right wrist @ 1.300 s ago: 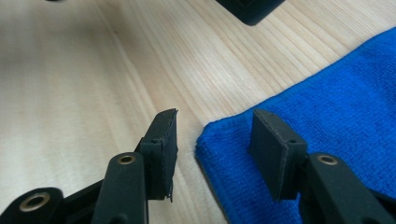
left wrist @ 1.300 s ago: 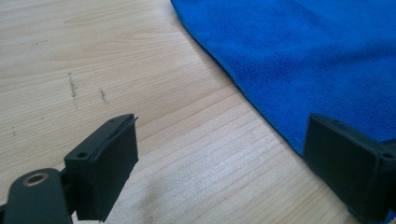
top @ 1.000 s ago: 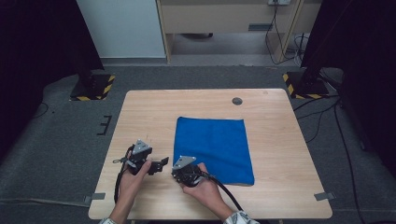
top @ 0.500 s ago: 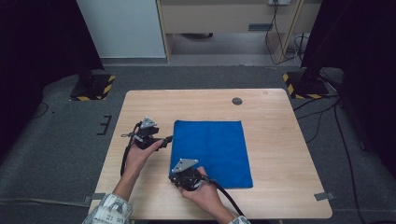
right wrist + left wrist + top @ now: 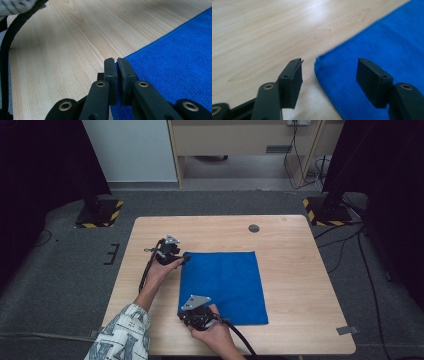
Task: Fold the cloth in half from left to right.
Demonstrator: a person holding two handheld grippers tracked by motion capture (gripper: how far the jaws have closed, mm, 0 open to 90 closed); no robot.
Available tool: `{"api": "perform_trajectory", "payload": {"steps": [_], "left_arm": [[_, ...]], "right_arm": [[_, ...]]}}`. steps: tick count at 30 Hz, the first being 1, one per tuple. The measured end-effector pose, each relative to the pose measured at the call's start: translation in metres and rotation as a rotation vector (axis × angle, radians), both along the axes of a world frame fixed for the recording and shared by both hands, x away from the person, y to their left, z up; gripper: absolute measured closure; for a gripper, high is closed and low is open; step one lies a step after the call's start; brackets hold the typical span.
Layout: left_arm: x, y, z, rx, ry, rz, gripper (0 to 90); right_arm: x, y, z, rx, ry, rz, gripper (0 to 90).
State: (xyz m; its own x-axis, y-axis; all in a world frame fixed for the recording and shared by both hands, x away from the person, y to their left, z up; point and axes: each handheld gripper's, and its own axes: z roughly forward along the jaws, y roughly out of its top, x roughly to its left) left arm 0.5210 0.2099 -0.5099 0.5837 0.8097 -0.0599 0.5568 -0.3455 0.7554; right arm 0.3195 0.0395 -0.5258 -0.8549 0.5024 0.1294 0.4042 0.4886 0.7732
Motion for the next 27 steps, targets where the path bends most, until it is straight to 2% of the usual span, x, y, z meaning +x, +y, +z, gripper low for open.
{"api": "perform_trajectory", "payload": {"steps": [6, 9, 13, 14, 16, 19, 25, 27], "left_arm": [[0.006, 0.005, -0.012, 0.009, 0.023, 0.003, 51.2], [0.009, 0.005, -0.017, -0.026, 0.032, -0.006, 58.0], [0.011, 0.003, -0.021, -0.01, 0.034, -0.004, 75.5], [0.011, 0.003, -0.021, -0.022, 0.042, 0.001, 81.5], [0.012, 0.003, -0.021, -0.066, 0.052, 0.022, 86.4], [0.014, 0.001, -0.017, -0.058, 0.077, 0.03, 87.5], [0.013, -0.007, 0.005, -0.052, 0.042, 0.043, 87.8], [0.012, -0.006, 0.007, -0.05, 0.056, 0.063, 87.8]], "right_arm": [[0.0, 0.002, 0.002, -0.003, -0.001, 0.005, 86.6], [0.0, 0.002, 0.003, -0.002, 0.0, 0.01, 86.6], [0.0, 0.001, 0.004, -0.001, -0.007, 0.018, 86.6], [0.0, 0.001, 0.005, 0.002, -0.009, 0.016, 86.6], [0.0, 0.0, 0.006, 0.007, -0.013, 0.02, 86.7], [0.0, -0.003, 0.008, 0.026, -0.023, 0.015, 86.7], [-0.006, -0.007, 0.014, 0.022, -0.061, -0.011, 86.9], [-0.01, -0.008, 0.019, 0.033, -0.079, -0.027, 87.0]]}}
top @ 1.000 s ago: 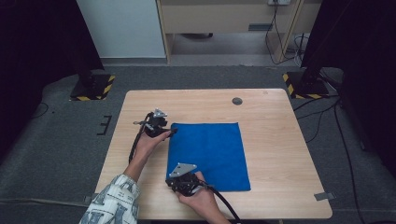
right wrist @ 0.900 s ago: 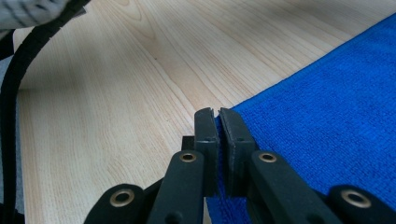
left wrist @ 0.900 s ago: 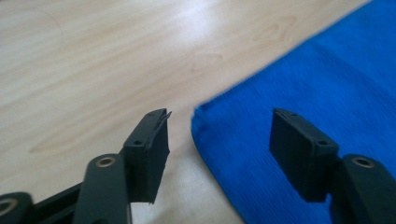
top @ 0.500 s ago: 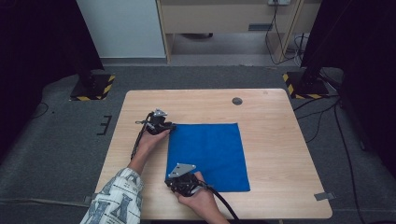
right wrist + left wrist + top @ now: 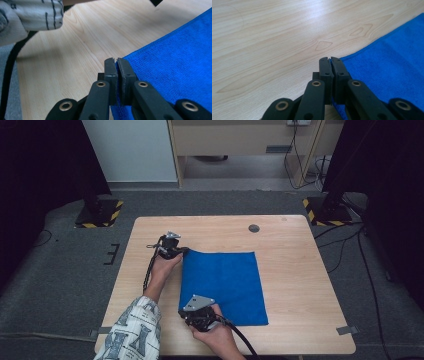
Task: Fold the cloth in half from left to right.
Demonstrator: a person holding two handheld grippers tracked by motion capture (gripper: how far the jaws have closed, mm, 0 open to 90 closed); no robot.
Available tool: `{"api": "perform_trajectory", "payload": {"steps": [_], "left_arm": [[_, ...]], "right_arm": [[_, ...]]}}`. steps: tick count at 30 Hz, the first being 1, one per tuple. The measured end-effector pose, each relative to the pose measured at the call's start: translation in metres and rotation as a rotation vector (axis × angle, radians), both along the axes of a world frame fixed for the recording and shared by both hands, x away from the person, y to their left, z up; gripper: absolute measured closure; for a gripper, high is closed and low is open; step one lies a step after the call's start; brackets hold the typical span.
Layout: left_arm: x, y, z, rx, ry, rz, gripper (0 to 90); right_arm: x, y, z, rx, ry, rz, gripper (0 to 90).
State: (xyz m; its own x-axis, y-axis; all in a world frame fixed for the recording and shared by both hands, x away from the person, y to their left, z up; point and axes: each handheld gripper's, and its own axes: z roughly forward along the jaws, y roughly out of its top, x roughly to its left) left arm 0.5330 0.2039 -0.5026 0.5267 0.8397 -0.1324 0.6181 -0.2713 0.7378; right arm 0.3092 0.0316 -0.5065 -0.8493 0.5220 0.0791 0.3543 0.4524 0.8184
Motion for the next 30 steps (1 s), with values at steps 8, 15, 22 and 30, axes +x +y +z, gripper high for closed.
{"api": "perform_trajectory", "payload": {"steps": [8, 15, 22, 30], "left_arm": [[-0.003, 0.007, 0.008, -0.009, -0.006, 0.005, 87.9], [-0.002, 0.022, 0.007, -0.033, 0.009, 0.012, 88.0], [-0.007, 0.044, 0.015, -0.014, -0.005, 0.02, 88.0], [-0.01, 0.026, 0.023, -0.033, -0.011, 0.015, 87.9]], "right_arm": [[-0.009, 0.008, 0.009, -0.001, -0.03, -0.03, 87.4], [-0.013, 0.028, 0.016, -0.021, -0.05, -0.046, 87.4], [-0.015, 0.05, 0.022, 0.002, -0.048, -0.031, 87.3], [-0.013, 0.042, 0.025, 0.043, -0.014, -0.026, 87.2]]}}
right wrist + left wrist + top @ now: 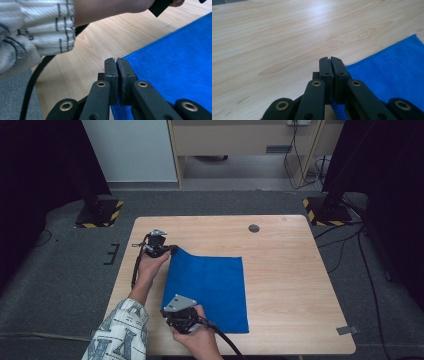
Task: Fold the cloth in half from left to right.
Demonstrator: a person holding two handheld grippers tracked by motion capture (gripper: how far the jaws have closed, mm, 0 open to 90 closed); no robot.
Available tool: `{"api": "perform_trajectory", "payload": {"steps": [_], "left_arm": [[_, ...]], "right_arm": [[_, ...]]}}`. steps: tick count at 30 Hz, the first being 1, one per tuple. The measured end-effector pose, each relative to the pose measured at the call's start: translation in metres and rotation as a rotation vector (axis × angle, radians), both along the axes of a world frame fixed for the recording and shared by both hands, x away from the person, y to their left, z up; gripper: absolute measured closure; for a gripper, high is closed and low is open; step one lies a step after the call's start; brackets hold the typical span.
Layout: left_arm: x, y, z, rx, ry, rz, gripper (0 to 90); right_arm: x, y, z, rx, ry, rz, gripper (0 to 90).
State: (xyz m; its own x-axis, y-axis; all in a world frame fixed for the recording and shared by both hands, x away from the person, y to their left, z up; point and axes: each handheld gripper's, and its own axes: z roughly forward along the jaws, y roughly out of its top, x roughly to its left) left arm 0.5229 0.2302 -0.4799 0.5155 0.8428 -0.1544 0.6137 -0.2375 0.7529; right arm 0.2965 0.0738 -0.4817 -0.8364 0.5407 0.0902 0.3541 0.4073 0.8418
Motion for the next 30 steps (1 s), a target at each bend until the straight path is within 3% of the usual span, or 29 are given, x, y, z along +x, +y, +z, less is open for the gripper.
{"api": "perform_trajectory", "payload": {"steps": [8, 17, 21, 24, 30], "left_arm": [[0.005, -0.049, -0.004, 0.026, 0.017, -0.013, 87.7], [0.007, -0.099, -0.01, 0.033, 0.007, -0.052, 87.6], [0.007, -0.115, -0.015, 0.044, 0.012, -0.064, 87.6], [0.006, -0.127, -0.017, 0.065, 0.01, -0.086, 87.7], [0.002, -0.147, -0.017, 0.058, 0.002, -0.109, 87.7]], "right_arm": [[-0.001, -0.054, -0.006, 0.003, -0.005, -0.073, 87.3], [-0.004, -0.103, -0.011, -0.025, 0.012, -0.093, 87.2], [-0.006, -0.117, -0.013, -0.037, 0.013, -0.104, 87.1], [-0.009, -0.124, -0.015, -0.018, 0.008, -0.092, 87.1], [-0.012, -0.131, -0.019, -0.048, 0.015, -0.096, 87.1]]}}
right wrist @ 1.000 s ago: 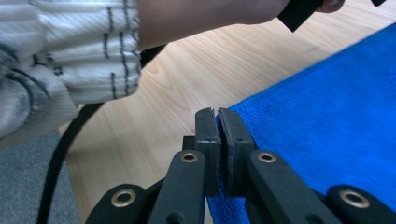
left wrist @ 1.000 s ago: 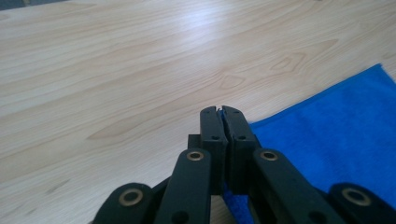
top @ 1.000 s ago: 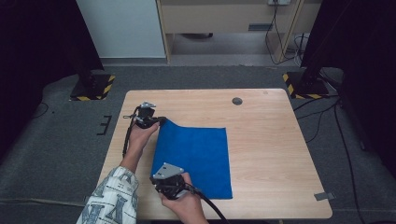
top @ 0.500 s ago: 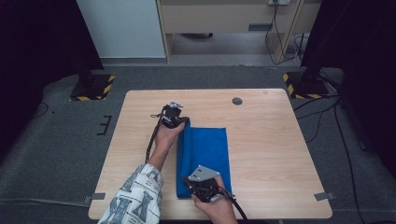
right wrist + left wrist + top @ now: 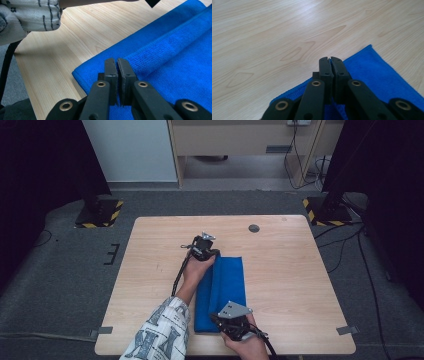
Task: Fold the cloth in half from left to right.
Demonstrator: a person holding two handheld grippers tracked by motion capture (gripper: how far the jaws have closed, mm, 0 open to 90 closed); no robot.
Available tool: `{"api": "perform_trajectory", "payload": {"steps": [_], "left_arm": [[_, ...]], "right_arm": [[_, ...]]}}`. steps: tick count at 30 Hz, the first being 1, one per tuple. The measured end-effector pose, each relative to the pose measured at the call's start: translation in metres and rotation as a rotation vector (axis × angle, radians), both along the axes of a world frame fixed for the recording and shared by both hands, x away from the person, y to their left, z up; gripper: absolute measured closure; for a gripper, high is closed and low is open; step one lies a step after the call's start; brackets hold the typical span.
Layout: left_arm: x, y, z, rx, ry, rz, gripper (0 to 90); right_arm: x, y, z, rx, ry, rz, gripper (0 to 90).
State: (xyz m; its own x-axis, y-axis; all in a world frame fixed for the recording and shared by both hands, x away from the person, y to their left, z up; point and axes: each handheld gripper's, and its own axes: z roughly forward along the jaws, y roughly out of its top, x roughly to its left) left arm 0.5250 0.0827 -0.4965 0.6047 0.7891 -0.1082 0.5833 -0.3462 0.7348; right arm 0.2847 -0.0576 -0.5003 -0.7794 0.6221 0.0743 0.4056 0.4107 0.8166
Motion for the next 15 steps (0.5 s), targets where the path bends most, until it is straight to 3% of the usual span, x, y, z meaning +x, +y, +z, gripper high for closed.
{"api": "perform_trajectory", "payload": {"steps": [6, 15], "left_arm": [[-0.001, -0.009, -0.001, 0.003, 0.004, -0.008, 87.6], [-0.001, -0.025, -0.005, 0.002, 0.014, -0.019, 87.6]], "right_arm": [[-0.006, -0.009, 0.002, 0.009, -0.022, 0.013, 87.0], [-0.009, -0.029, -0.002, -0.005, -0.012, -0.013, 86.9]]}}
